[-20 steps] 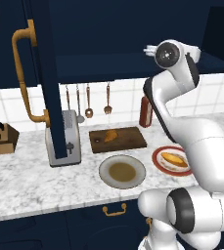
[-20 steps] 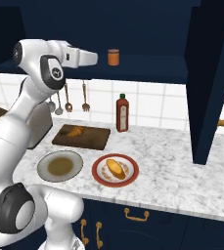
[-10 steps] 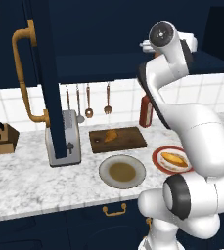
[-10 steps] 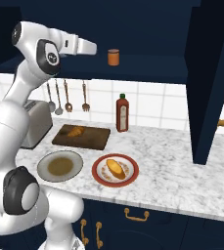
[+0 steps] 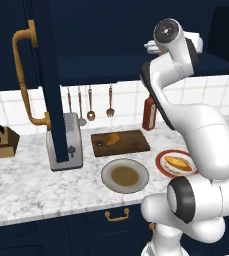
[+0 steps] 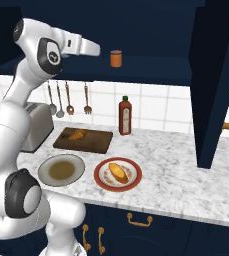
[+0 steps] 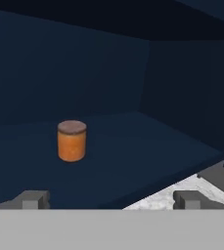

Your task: From the different types of pastries on the counter, select a croissant and place it on the cutting board. Then retrieve a jar of jam from the cabinet and place it alongside the croissant on the cutting board.

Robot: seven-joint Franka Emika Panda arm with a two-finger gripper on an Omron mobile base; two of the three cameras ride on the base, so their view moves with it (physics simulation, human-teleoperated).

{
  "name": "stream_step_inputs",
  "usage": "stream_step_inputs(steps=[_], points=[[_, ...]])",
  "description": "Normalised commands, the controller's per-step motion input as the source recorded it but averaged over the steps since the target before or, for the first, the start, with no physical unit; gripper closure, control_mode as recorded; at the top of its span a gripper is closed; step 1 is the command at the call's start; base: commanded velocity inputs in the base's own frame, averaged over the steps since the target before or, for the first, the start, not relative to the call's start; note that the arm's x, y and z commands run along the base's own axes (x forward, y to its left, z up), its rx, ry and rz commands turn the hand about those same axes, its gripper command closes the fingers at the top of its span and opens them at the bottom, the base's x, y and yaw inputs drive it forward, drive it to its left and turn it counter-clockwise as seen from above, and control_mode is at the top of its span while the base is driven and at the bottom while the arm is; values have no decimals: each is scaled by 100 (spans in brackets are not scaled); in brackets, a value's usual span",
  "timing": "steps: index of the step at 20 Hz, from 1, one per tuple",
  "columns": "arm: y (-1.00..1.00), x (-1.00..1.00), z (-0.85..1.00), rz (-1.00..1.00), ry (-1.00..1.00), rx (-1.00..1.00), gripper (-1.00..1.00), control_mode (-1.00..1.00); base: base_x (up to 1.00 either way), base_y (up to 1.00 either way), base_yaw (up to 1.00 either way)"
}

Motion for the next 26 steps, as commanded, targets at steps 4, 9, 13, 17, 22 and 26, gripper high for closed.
stream_step_inputs(steps=[4, 9, 13, 17, 22, 26], points=[[-10, 0, -57, 0, 0, 0, -100, -100, 0, 0, 0], [-4, -1, -2, 0, 8, 0, -100, -100, 0, 0, 0], [-3, 7, 24, 0, 34, 0, -100, -100, 0, 0, 0], [0, 15, 0, 0, 9, 0, -100, -100, 0, 0, 0], [0, -17, 0, 0, -5, 2, -100, -100, 0, 0, 0], [0, 1, -11, 0, -21, 1, -100, -100, 0, 0, 0]])
